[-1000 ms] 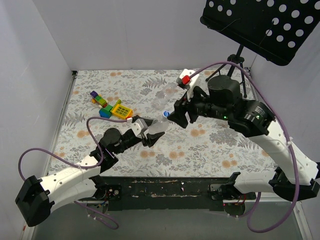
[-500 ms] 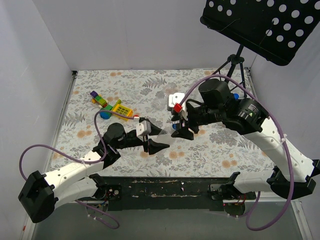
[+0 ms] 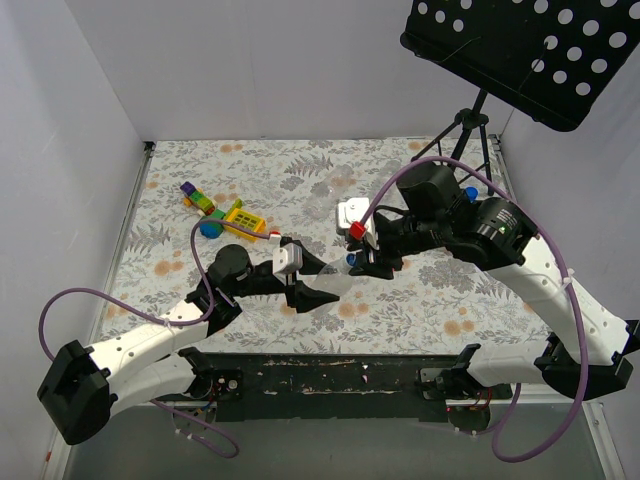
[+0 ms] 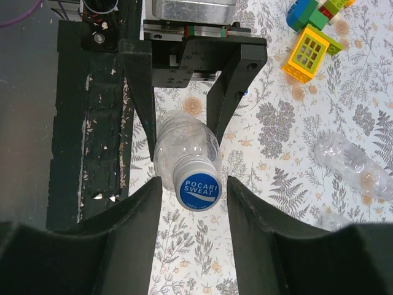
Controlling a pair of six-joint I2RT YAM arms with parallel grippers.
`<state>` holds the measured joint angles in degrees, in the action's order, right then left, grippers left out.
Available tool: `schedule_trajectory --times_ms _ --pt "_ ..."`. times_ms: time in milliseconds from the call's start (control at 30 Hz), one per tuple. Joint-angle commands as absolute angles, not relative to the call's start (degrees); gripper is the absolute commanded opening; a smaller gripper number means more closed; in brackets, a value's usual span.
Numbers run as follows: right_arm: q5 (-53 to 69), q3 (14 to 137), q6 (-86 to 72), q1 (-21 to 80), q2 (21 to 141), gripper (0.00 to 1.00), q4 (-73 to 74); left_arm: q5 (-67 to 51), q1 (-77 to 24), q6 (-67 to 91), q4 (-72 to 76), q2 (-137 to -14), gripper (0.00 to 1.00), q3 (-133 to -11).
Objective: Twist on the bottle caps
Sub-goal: Screw the bottle cap onto the plastic bottle.
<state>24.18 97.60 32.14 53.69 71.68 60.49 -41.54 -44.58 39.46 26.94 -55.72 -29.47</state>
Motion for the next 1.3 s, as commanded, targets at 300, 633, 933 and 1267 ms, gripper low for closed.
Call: schedule_trajectory --times_ms 300,633,933,1267 --pt "24.8 98.0 32.4 53.5 72.6 0.32 62.4 -42.5 -44.1 38.9 26.5 -54.9 0.12 -31.8" --pt "11.5 99.7 9.4 53.6 77.3 0.19 60.9 -21.0 -44.5 30.8 25.6 -51.3 0.08 -29.5" --pt "0.3 96.0 -21.2 53.6 76.7 0.19 57.7 -6.1 -47.0 23.5 29.0 -47.3 0.1 -25.3" --pt "-3.2 104.1 -20.4 53.6 74.7 0.57 58.8 -7.4 -47.6 22.4 25.1 -48.1 0.11 -26.8"
